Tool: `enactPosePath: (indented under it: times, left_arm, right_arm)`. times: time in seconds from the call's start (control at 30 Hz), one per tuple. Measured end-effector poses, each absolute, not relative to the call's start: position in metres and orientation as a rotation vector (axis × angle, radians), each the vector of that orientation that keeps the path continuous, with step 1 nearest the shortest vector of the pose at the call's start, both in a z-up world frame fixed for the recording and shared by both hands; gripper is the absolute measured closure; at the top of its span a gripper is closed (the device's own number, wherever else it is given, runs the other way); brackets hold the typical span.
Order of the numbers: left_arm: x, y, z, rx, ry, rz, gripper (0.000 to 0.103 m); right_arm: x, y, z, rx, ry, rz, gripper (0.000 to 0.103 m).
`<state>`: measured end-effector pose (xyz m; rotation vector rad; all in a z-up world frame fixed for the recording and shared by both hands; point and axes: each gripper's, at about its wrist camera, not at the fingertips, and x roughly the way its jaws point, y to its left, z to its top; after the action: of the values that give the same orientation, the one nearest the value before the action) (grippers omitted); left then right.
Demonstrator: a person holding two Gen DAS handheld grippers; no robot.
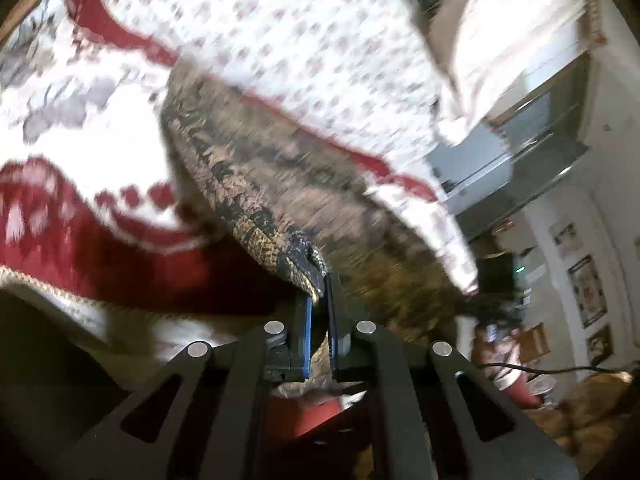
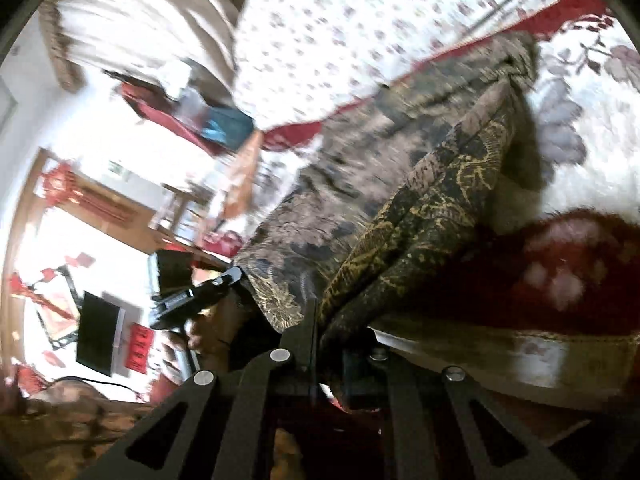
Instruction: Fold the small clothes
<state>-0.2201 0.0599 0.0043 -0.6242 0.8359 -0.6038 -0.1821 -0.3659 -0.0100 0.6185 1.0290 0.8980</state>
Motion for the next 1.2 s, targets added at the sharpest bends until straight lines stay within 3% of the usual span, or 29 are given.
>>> enactPosePath:
  times: [0.33, 0.63, 0.97, 1.07, 1.1, 1.17, 1.2]
  left_arm:
    - [-0.189, 0.088, 0.022, -0.738, 0.752, -0.626, 0.098]
    - [-0.057, 0.101, 0.038, -0.741, 0.688, -0.599, 0.098]
    - [0.108, 0.117, -0.032, -0.777, 0.82, -0.366, 0.098]
    - [0.13, 0.124, -0.06, -0.802, 0.919, -0.311, 0.098]
    - [0.132, 0.126, -0.064, -0.808, 0.936, -0.306, 0.095]
    - [0.128, 0.127, -0.057, -0.77, 0.94, -0.293, 0.069]
    - [0.125, 0.128, -0.05, -0.754, 0.926, -0.301, 0.047]
  right_arm:
    - [-0.159, -0.397, 0.005, 0.837, 0.877, 0.941, 0.095]
    - [-0.013, -0.397, 0.019, 0.852, 0.776, 0.848, 0.095]
    - [0.142, -0.4, -0.027, 0.789, 0.825, 0.597, 0.095]
    - [0.176, -0.4, -0.054, 0.737, 0.951, 0.499, 0.091]
    - [0.179, -0.401, -0.059, 0.731, 0.983, 0.485, 0.089]
    - [0.176, -0.407, -0.057, 0.73, 0.958, 0.478, 0.071]
    - [0.169, -0.412, -0.053, 0.728, 0.926, 0.465, 0.063]
